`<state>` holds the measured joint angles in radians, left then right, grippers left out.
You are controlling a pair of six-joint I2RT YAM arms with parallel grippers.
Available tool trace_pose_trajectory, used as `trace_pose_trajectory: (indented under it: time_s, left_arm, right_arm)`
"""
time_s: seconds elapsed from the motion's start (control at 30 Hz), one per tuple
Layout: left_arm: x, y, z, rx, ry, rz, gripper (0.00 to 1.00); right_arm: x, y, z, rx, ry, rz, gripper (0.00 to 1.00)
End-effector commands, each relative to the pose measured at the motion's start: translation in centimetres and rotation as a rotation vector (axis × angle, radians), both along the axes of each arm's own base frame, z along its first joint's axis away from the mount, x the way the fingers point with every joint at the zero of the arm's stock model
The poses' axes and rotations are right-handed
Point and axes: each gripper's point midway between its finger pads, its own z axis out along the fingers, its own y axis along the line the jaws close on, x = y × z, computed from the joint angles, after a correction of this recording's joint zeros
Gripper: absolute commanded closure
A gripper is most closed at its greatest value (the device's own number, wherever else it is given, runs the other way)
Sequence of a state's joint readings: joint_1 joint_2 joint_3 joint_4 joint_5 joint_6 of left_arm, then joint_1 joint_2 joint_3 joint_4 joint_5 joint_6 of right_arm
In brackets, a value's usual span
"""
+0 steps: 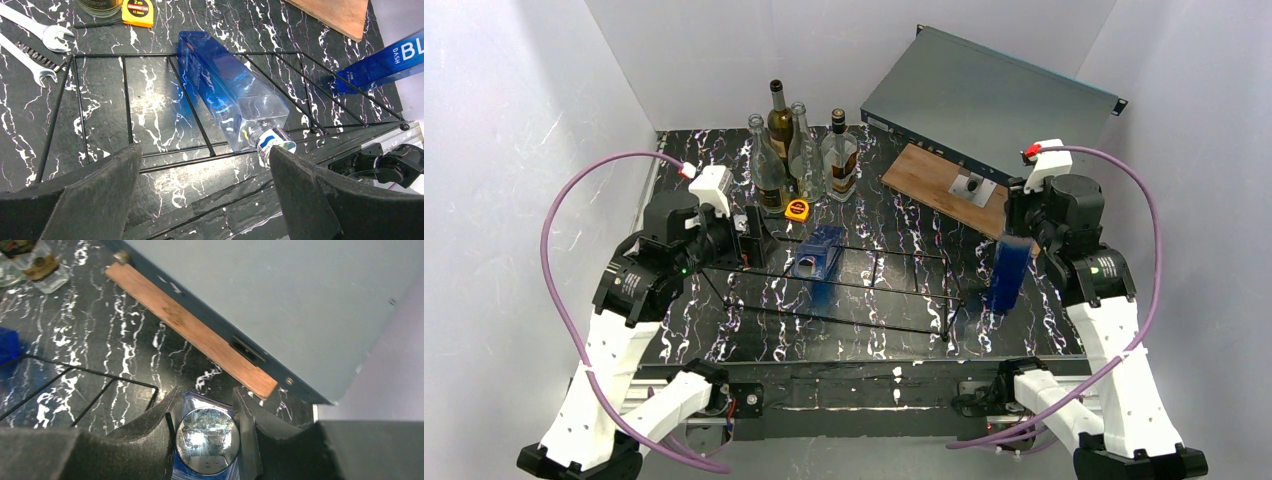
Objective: Put the wine bottle on the wine rack
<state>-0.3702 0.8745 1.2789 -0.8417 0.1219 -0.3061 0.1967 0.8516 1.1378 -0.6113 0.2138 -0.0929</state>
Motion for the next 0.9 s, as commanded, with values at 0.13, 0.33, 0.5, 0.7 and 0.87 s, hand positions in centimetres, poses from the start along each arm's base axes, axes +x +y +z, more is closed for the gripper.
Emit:
trace_pose_trajectory:
  time_s: [0.13,0.33,0.5,0.7,0.87]
  left_arm:
    - [-0.9,0.5,-0.4,0.017,0.002,-0.001,0.02]
    - [-1.1,0.6,-0.5,0.012,0.000,0.006,0.02]
    - [-1.0,0.6,-0.7,0.018,0.006,0.008,0.02]
    - [-1.0,0.4,-0.4,0.009,0.014,0.003,0.02]
    - [-1.2,0.4,-0.6,-0.003,0.029,0.011,0.02]
  right_arm:
    - [1.8,3.3,11.3,0.062,-0.343,0.180,0.99]
    - [2.5,4.9,13.6,0.123,-0.375,0.244,0.99]
    - [3.5,6.2,15.0,0.129,-0.370,0.307,0.99]
    - [4.6,7.9,16.5,0.150,-0.399,0.390,0.99]
    - [6.2,9.6,17.0,0.209,-0.411,0.449,0.99]
